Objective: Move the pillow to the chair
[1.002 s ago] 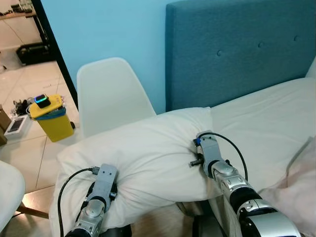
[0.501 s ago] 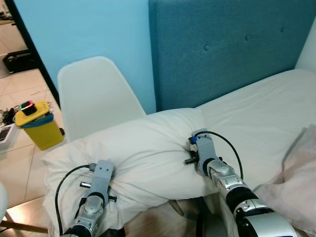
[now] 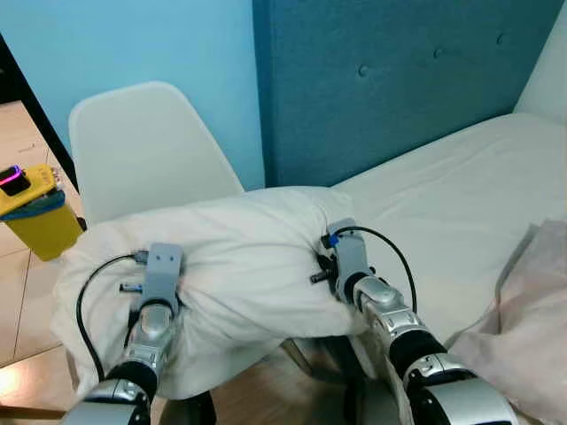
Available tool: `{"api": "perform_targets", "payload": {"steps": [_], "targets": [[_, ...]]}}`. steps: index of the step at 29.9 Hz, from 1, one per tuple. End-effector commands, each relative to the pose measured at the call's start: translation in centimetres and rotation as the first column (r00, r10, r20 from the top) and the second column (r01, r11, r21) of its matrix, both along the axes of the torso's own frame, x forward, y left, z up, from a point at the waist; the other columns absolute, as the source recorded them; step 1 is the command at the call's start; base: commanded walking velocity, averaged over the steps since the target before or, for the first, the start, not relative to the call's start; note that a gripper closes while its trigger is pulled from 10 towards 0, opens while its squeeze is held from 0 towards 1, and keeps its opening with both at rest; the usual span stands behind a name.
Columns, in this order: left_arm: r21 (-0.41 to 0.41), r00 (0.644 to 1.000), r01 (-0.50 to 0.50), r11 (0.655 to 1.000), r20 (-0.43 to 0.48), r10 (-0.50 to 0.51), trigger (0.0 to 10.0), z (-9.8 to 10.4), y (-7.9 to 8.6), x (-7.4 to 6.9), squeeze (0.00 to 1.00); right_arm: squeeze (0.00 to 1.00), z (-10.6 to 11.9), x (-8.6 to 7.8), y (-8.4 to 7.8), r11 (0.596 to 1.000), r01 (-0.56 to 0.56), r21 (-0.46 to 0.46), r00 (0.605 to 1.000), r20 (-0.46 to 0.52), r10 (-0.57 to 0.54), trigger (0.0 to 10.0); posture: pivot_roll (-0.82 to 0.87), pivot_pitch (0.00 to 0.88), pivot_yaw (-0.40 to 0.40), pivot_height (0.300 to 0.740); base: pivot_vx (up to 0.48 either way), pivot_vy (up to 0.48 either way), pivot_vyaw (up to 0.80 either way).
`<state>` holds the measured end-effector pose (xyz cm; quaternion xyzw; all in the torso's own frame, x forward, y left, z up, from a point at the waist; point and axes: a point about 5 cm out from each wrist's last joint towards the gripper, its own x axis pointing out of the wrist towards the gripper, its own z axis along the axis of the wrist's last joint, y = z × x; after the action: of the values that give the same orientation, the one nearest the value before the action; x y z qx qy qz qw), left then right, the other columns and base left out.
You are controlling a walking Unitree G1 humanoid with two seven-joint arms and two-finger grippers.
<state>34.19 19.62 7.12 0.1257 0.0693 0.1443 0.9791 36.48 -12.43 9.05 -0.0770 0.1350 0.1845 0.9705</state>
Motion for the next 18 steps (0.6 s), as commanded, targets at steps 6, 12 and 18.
{"api": "perform_targets", "payload": {"steps": [6, 12, 18], "targets": [[0.094, 0.968, -0.136, 0.986, 0.227, 0.112, 0.0, 4.2, 1.4, 0.4, 0.0, 0.0, 2.4, 0.9, 2.7, 0.991, -0.086, 0.106, 0.993, 0.087, 0.077, 10.0, 0.02, 0.106, 0.012, 0.513, 0.0, 0.0, 0.0], [0.077, 0.935, -0.293, 0.953, 0.234, 0.268, 0.0, 3.4, 3.4, -2.2, 0.0, 0.0, 2.9, 0.9, 3.9, 0.985, -0.14, 0.096, 0.986, 0.105, 0.13, 10.0, 0.04, 0.11, 0.008, 0.513, 0.0, 0.0, 0.0], [0.072, 0.916, -0.362, 0.929, 0.21, 0.341, 0.0, 2.6, 4.0, -4.5, 0.0, 0.0, 2.8, 0.9, 4.2, 0.985, -0.153, 0.085, 0.985, 0.098, 0.144, 10.0, 0.06, 0.114, 0.0, 0.513, 0.0, 0.0, 0.0]]}}
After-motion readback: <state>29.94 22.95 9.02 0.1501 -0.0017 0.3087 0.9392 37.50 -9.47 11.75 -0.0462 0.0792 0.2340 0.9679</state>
